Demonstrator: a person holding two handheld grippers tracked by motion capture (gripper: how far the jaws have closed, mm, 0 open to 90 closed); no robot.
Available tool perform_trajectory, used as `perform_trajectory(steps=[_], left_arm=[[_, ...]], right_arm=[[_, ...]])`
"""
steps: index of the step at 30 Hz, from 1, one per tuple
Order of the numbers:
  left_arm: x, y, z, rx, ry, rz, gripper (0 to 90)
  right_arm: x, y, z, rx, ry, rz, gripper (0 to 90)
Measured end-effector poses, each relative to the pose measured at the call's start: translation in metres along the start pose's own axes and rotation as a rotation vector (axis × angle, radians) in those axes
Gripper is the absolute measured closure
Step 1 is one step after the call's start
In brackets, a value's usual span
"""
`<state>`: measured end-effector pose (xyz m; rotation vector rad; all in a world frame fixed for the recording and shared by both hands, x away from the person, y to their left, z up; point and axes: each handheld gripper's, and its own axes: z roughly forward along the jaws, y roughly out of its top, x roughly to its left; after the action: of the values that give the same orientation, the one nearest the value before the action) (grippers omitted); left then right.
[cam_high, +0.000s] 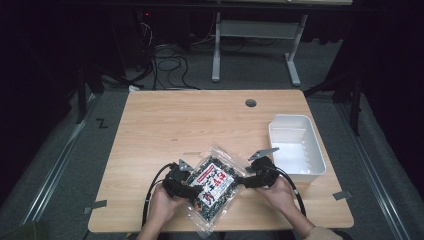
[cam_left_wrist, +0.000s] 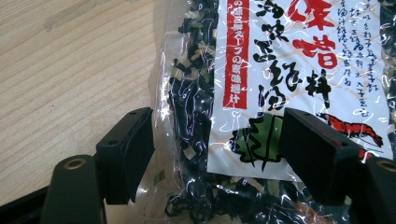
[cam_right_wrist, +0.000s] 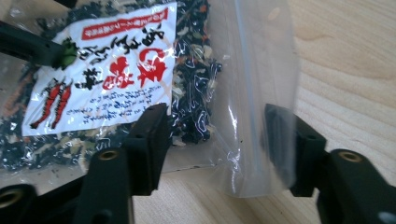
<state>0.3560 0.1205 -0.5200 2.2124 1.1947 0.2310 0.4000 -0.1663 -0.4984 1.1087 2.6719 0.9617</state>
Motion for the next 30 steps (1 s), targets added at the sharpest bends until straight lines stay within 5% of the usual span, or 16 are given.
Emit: perform_trajectory(steps=[17, 30], left_arm=[[0.0011, 0.0, 0.0009, -0.001, -0.004, -0.006, 26.1], [0.0009, 0.0004, 0.0011, -0.001, 0.003, -0.009, 24.9]], right_arm=[[-0.0086, 0.003, -0.0014, -0.036, 0.012, 0.024, 79.0], [-0.005, 0.0058, -0.0063, -0.052, -0.037, -0.035, 89.8]])
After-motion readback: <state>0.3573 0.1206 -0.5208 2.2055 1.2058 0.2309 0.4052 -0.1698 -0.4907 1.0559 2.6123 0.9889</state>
